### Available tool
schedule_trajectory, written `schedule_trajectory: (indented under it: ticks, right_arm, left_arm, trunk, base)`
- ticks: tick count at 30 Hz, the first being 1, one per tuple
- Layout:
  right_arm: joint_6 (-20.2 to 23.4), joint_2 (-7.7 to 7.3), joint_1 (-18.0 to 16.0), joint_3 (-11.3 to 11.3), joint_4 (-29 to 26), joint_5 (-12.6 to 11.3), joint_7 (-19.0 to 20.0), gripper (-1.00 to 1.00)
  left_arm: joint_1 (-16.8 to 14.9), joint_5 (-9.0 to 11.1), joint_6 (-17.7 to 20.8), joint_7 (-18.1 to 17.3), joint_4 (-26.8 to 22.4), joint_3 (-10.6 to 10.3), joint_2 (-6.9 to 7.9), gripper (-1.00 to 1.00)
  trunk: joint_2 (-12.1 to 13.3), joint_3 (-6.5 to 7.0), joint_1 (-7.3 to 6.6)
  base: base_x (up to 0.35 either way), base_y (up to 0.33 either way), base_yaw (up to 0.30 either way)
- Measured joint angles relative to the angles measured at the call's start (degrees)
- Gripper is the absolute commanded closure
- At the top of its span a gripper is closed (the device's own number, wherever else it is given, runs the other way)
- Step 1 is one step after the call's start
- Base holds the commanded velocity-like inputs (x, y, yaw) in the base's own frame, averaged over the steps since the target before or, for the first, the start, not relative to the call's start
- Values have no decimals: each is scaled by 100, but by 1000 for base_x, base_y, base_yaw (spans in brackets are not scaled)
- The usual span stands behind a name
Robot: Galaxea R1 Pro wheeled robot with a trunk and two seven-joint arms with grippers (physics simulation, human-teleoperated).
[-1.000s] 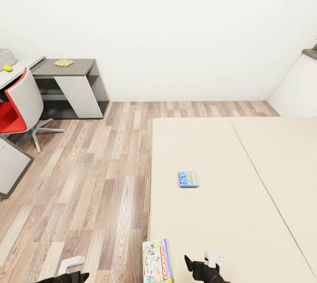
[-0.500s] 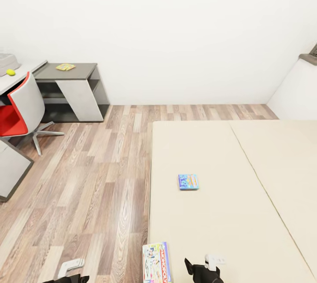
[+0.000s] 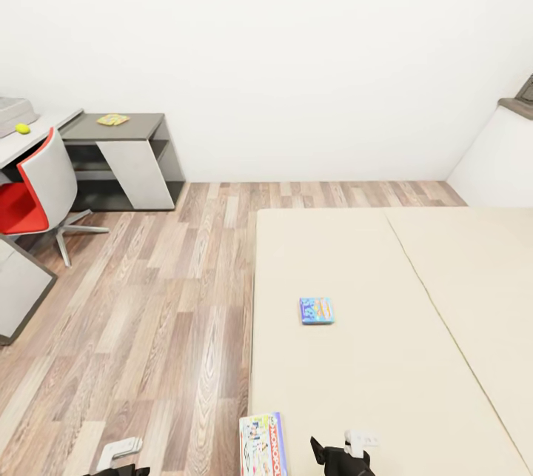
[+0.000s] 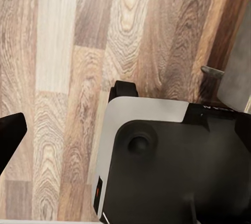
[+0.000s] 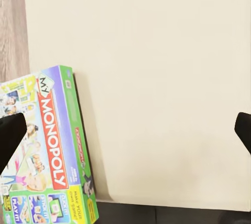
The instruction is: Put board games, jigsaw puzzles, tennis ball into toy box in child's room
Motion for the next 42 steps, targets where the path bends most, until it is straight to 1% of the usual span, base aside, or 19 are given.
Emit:
schedule_trajectory:
  ticks: [6,12,16,37,42]
  right_arm:
    - [-20,0,0,1,52,31,-154,-100]
    - [-309,4,-4,-3,397,49,-290,-100]
    - [-376,2,-7,-6,501,51,-313,-100]
    - [-400,1,-6,-6,538,52,-321,-100]
    - [-400,1,-6,-7,540,56,-321,-100]
  left_arm:
    - [18,0,0,1,0,0,-3,-100]
    - [21,0,0,1,0,0,-4,-100]
    - [22,0,0,1,0,0,-5,-100]
    - [35,-7,0,1,0,0,-29,-100]
    - [50,-4,-85,1,-2,2,-31,-100]
  trunk:
    - [0,57,0]
    - [0,114,0]
    - [0,152,0]
    - [0,351,0]
    - [0,399,0]
  base:
    - [0,0,0]
    - [0,0,0]
    - [0,0,0]
    - [0,0,0]
    - [0,0,0]
